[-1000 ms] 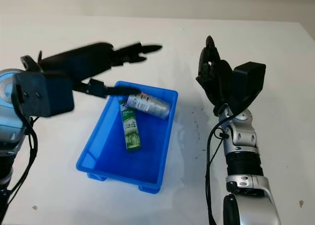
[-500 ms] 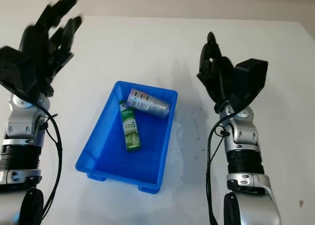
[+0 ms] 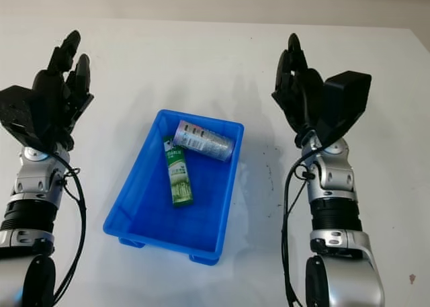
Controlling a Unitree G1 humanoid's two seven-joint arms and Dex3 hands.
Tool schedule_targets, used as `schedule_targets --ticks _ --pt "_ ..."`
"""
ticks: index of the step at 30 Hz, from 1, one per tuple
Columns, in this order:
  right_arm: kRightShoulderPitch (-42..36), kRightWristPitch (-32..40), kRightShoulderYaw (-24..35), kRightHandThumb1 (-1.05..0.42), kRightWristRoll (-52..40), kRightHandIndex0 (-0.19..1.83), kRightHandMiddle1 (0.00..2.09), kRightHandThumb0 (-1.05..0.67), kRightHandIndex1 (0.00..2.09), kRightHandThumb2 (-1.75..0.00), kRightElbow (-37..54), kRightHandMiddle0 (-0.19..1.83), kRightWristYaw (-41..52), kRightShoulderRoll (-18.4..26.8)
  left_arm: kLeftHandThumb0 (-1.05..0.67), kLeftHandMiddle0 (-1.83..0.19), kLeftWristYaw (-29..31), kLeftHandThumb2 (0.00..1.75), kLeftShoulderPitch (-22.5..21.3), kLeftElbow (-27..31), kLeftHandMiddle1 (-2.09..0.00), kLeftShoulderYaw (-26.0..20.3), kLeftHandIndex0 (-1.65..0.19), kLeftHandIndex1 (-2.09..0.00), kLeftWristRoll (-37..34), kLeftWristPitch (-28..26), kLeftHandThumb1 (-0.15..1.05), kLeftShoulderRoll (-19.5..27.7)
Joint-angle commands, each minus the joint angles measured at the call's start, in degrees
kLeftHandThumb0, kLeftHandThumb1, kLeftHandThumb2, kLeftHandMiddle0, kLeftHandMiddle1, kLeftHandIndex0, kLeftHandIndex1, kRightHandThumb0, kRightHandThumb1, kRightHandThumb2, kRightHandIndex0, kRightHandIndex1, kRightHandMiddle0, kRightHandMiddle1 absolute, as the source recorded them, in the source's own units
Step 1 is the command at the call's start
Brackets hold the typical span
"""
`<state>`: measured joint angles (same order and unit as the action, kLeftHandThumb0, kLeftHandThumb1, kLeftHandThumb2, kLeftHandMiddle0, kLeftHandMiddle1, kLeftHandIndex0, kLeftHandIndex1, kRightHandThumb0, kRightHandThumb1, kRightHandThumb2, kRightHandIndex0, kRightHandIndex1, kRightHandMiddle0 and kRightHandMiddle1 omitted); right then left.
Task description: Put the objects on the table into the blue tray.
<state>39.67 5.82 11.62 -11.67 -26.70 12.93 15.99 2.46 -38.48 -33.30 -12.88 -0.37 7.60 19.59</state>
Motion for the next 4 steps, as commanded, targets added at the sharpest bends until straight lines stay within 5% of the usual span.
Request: schedule_targets --ticks 1,4 --pt "1.09 -1.22 0.34 -1.05 0.07 -0.19 0.0 -0.7 0.0 -0.83 -0.39 -0.19 0.21 0.49 -0.74 0.01 0.13 0.65 0.13 0.68 -0.03 0.42 0.05 -0.1 -0.25 -0.46 1.05 0.31" --pt "1.07 -1.85 0.31 -1.05 0.03 -0.19 0.0 -0.7 0.0 -0.82 -0.73 -0.19 0.52 0.55 -0.74 0.02 0.05 0.66 0.45 1.28 -0.03 0.65 0.05 -0.09 -0.26 -0.67 1.05 0.16"
